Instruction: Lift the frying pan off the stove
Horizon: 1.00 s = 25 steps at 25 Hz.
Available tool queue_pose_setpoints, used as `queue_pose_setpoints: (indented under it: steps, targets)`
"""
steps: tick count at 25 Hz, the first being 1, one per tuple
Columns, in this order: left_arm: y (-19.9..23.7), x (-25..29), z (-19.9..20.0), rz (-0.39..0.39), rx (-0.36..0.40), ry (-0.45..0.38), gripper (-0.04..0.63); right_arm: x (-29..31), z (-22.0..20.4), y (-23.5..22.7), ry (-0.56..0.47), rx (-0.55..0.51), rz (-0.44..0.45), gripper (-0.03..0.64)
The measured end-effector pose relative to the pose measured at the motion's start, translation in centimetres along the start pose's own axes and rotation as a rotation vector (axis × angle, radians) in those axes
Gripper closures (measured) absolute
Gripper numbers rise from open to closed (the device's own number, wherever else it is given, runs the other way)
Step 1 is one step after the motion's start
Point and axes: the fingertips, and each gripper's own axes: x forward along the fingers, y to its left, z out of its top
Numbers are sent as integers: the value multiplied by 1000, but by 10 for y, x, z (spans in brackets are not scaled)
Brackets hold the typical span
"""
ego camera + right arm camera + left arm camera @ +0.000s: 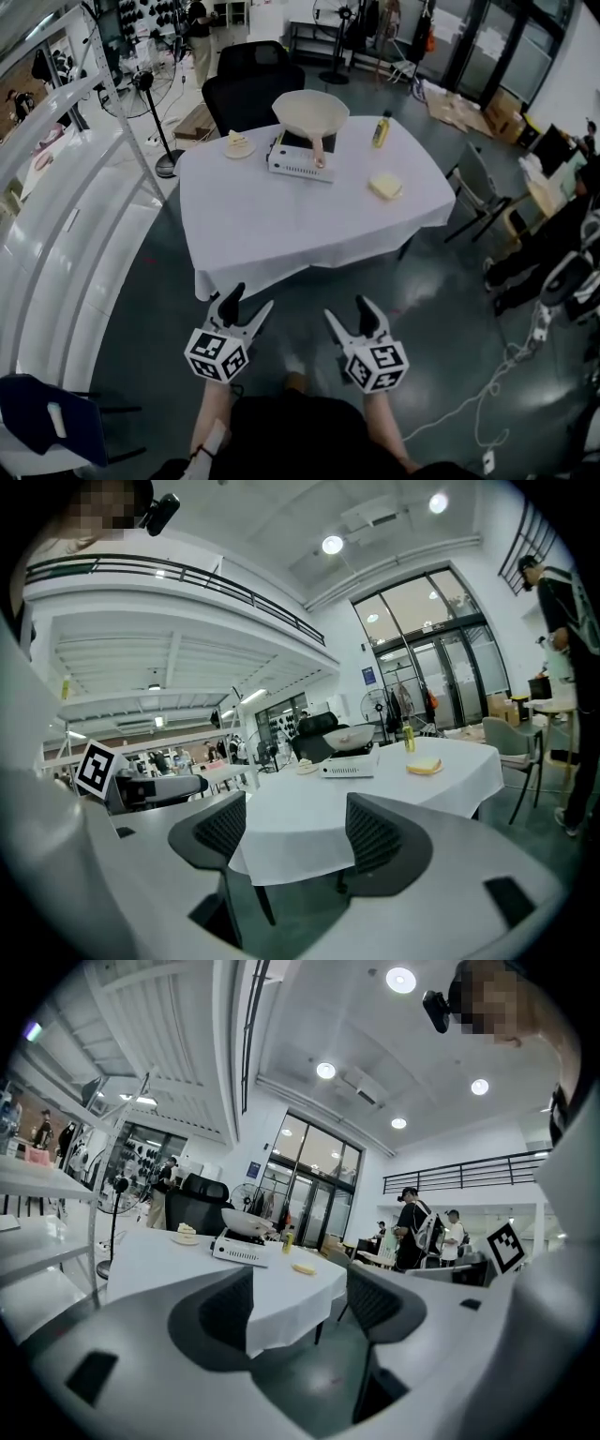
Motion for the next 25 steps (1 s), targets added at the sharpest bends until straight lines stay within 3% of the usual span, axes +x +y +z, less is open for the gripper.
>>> queue_pose_setpoints:
  steps: [4,25]
  targets:
    - [2,11,-2,11,-16,-22,291,11,1,-11,-4,-5,13,295]
    - [2,30,-23,7,-43,25,291,23,-20,-24,44,34,13,295]
